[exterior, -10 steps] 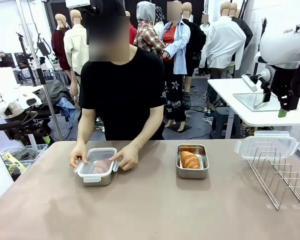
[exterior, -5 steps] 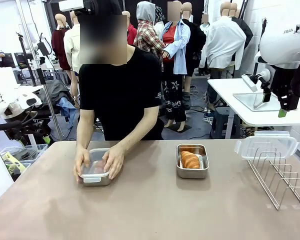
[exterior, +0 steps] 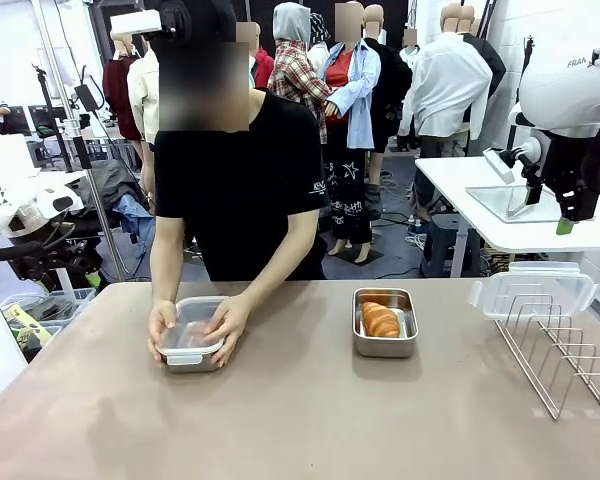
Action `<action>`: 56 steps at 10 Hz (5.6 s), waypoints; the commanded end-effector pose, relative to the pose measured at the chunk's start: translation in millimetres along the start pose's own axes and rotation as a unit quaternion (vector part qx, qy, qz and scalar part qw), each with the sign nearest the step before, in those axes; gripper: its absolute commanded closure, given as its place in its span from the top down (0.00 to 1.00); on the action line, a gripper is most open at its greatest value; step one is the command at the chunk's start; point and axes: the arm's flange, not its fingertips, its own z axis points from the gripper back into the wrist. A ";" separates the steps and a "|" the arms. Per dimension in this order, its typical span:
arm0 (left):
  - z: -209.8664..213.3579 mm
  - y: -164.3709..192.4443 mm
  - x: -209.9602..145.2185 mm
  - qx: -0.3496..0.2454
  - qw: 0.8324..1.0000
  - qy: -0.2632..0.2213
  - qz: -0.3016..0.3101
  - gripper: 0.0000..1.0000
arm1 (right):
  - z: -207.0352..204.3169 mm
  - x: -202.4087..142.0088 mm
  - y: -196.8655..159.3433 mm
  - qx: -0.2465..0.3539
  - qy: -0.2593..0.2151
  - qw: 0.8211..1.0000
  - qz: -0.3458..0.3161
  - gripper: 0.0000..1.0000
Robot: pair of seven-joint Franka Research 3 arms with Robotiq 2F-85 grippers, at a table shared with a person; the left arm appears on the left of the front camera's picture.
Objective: Place the bread in airtight containers.
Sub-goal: Pick up one Airtight Container lid and hand it to the human.
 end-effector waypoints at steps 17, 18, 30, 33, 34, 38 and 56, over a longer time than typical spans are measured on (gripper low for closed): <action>1.5 -0.2 -0.2 0.011 1.000 0.005 0.006 1.00 | 0.2 -1.4 1.9 0.003 0.007 1.000 0.010 1.00; 1.5 -0.2 -0.2 0.011 1.000 0.005 0.006 1.00 | 0.2 -1.4 1.9 0.003 0.007 1.000 0.010 1.00; 1.5 -0.2 -0.2 0.011 1.000 0.005 0.006 1.00 | 0.2 -1.4 1.9 0.003 0.007 1.000 0.010 1.00; 1.5 -0.2 -0.2 0.011 1.000 0.005 0.006 1.00 | 0.2 -1.4 1.9 0.003 0.007 1.000 0.010 1.00; 1.5 -0.2 -0.2 0.011 1.000 0.005 0.006 1.00 | 0.2 -1.4 1.9 0.003 0.007 1.000 0.010 1.00; 1.5 -0.2 -0.2 0.011 1.000 0.005 0.006 1.00 | 0.2 -1.4 1.9 0.003 0.007 1.000 0.010 1.00; 1.5 -0.2 -0.2 0.011 1.000 0.005 0.006 1.00 | -142.4 -5.8 -25.5 0.040 -0.008 0.999 -0.027 1.00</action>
